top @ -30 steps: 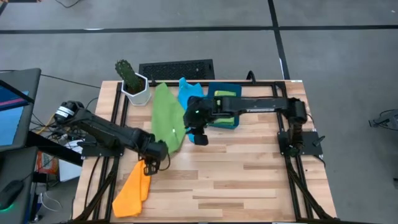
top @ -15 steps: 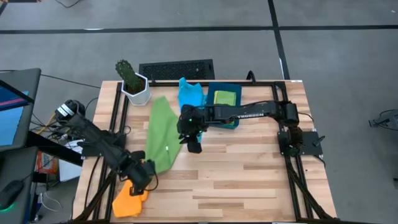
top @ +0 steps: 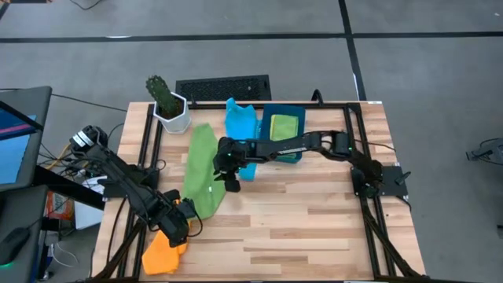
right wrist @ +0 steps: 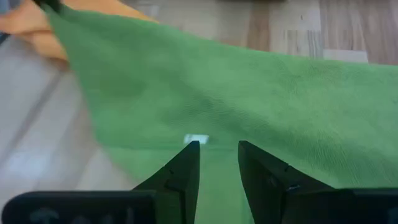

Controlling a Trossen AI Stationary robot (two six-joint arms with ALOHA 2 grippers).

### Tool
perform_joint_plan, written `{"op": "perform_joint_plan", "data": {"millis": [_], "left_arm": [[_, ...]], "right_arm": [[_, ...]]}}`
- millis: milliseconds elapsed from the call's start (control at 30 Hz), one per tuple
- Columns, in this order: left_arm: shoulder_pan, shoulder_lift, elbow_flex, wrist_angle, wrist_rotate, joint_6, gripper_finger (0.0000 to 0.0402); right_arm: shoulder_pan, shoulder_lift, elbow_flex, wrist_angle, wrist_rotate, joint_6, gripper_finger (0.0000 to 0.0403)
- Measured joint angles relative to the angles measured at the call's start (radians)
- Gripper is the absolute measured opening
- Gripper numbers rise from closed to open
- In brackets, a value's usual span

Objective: Fold microfiber towels
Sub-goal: Fold the green towel

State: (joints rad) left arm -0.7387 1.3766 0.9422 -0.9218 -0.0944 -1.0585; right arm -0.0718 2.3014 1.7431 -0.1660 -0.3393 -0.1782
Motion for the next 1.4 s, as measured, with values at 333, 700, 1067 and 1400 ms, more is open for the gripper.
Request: {"op": "perform_joint_plan", "data": {"millis": [333,700,1067,1400], "left_arm": [[0.000,0.000,0.000,-0.004,0.000,-0.014,0.0000],[0.000,0.000,0.000,-0.006,-0.018,-0.037,0.0000],[0.000,0.000,0.000,-0.004,-0.023,-0.056,0.0000],[0.001,0.000,0.000,-0.004,-0.026,-0.052,0.0000]], "right_arm": [[-0.013,0.168,0.126,0.012,-0.053,-0.006,0.0177],[-0.007,0.183,0.142,-0.103,-0.028,-0.058,0.0191],[-0.005,0.178,0.171,-0.161,-0.025,-0.058,0.0057],[-0.015,0.165,0.310,-0.329,-0.026,-0.057,0.0045]]}}
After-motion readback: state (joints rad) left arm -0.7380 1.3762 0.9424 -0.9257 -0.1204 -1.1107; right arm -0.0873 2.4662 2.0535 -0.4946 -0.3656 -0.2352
